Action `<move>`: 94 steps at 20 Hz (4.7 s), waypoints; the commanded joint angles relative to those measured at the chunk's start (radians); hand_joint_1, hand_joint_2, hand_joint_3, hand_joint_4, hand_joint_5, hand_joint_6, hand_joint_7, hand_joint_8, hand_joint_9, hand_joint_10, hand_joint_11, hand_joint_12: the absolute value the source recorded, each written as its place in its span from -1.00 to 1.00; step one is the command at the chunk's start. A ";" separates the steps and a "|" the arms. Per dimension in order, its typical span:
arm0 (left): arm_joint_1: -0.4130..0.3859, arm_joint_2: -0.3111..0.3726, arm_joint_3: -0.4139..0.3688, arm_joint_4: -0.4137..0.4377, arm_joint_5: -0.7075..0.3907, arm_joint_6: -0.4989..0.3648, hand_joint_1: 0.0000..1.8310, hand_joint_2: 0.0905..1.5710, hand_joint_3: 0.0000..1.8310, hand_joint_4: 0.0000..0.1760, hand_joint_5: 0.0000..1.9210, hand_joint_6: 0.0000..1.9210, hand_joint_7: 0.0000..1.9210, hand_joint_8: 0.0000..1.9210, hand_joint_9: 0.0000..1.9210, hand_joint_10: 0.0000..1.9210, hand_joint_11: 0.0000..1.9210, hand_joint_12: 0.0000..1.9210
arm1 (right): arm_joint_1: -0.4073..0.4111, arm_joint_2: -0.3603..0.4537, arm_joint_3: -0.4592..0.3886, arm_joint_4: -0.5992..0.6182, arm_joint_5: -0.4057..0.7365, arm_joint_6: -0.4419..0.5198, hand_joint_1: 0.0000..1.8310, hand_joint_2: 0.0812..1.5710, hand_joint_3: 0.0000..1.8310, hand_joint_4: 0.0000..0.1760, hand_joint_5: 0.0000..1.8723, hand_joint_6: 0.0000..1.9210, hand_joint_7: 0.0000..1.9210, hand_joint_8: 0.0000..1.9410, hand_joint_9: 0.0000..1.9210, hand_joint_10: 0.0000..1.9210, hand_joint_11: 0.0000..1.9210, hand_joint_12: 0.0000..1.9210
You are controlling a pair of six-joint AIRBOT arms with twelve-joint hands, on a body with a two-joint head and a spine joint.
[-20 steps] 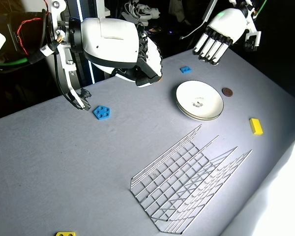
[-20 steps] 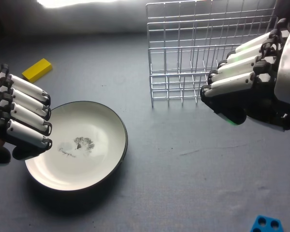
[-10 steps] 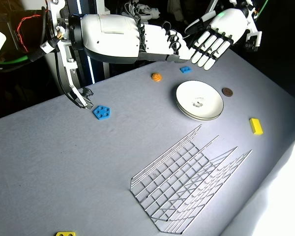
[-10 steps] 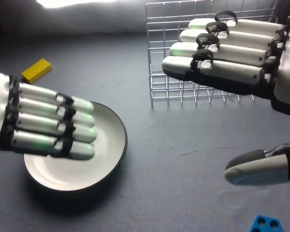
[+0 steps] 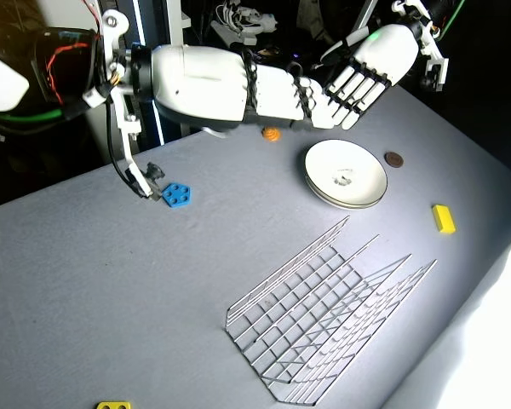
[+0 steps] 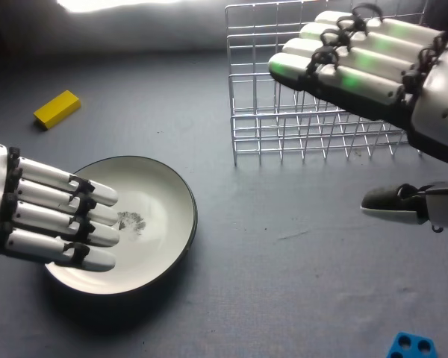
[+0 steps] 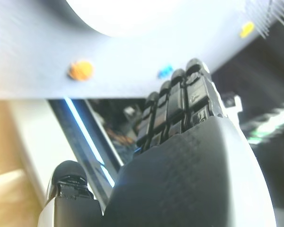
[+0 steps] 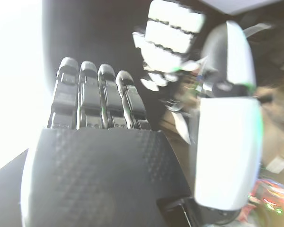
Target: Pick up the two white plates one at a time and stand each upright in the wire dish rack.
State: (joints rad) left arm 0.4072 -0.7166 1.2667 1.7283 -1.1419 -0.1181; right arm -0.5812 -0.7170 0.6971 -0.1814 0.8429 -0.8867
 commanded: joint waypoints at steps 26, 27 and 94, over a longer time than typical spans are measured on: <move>0.207 -0.223 0.311 -0.073 0.038 0.024 -1.00 0.27 -0.99 -1.00 -1.00 -1.00 -1.00 -1.00 -1.00 -1.00 -1.00 -1.00 | 0.039 -0.206 0.146 -0.099 0.059 0.100 0.54 0.39 -1.00 -1.00 -1.00 -1.00 -1.00 -1.00 -1.00 -1.00 -1.00 -0.73; 0.207 -0.226 0.317 -0.075 0.039 0.024 -1.00 0.27 -0.99 -1.00 -1.00 -1.00 -1.00 -1.00 -1.00 -1.00 -1.00 -1.00 | 0.039 -0.206 0.146 -0.099 0.065 0.088 0.52 0.40 -1.00 -1.00 -1.00 -1.00 -1.00 -1.00 -1.00 -1.00 -1.00 -0.75; 0.205 -0.379 0.343 -0.105 0.094 0.039 -1.00 0.27 -0.99 -1.00 -0.99 -1.00 -0.99 -1.00 -1.00 -1.00 -1.00 -1.00 | 0.115 -0.658 0.480 -0.100 -0.195 -0.197 0.24 0.37 -0.99 -1.00 -0.91 -0.99 -0.98 -1.00 -0.99 -1.00 -1.00 -0.59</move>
State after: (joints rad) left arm 0.6128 -1.0767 1.6104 1.6272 -1.0462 -0.0807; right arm -0.4805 -1.3762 1.1793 -0.2890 0.5201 -1.0782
